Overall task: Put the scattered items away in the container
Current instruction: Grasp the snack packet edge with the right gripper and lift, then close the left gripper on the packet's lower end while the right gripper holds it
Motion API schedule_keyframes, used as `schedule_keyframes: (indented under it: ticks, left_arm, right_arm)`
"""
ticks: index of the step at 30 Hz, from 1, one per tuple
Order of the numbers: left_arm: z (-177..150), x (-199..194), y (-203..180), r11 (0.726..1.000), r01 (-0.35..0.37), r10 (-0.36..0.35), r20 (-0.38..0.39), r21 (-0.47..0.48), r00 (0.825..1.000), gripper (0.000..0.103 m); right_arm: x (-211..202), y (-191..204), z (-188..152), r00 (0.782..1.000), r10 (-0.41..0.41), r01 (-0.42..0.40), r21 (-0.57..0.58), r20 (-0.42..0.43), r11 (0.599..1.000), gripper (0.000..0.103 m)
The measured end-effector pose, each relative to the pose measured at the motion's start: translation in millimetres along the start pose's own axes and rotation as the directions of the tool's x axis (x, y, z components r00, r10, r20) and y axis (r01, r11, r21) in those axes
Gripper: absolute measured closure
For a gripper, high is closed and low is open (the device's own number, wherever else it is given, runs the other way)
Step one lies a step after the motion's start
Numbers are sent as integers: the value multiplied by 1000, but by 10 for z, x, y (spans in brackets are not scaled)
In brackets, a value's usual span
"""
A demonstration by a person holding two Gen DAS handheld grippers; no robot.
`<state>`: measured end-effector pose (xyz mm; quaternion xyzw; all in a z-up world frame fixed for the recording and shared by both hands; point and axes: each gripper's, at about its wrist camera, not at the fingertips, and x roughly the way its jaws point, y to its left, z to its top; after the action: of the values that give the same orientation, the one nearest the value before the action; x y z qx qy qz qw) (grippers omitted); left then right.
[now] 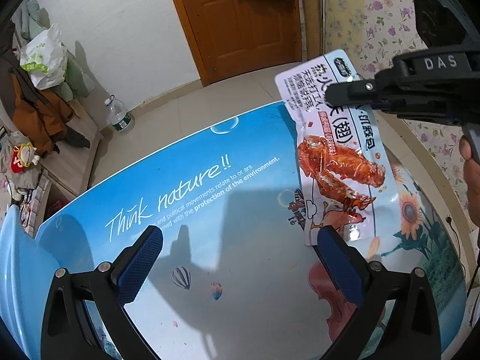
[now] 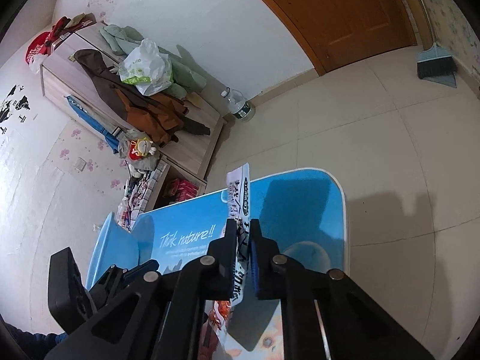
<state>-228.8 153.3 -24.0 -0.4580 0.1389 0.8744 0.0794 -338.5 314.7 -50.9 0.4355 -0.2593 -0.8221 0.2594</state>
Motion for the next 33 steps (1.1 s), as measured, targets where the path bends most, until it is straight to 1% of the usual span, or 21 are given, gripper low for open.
schedule_keyframes:
  ticks: [2,10,15,19,24,28,33]
  left_arm:
    - [-16,-34,1,1000,1,-1,4,4,1000,0]
    - [-78,-124,45,1000,6,-6,10,3,1000,0]
    - [-154,-282,-24,998,55,-55,30,15,998,0]
    - [-176,-276,-129,996,83,-84,27,35,996,0]
    - [-156,-235,-278,995,94,-95,27,40,995,0]
    - [-116,-200,-319,994,102,-102,24,37,994,0]
    - [-144,-261,-412,986,159,-161,32,53,987,0]
  right_arm:
    - [-48,15,-51,1000,-20,20,4,-4,1000,95]
    - [-325,30,-287,999,-35,34,22,28,999,95]
    - [-435,97,-380,996,-80,79,14,46,997,95]
    - [-495,217,-415,994,-96,96,-11,53,995,95]
    - [-560,323,-430,992,-105,107,-22,64,994,95]
    - [-602,361,-443,991,-114,116,-20,75,993,95]
    - [-621,398,-418,990,-114,115,-15,81,993,95]
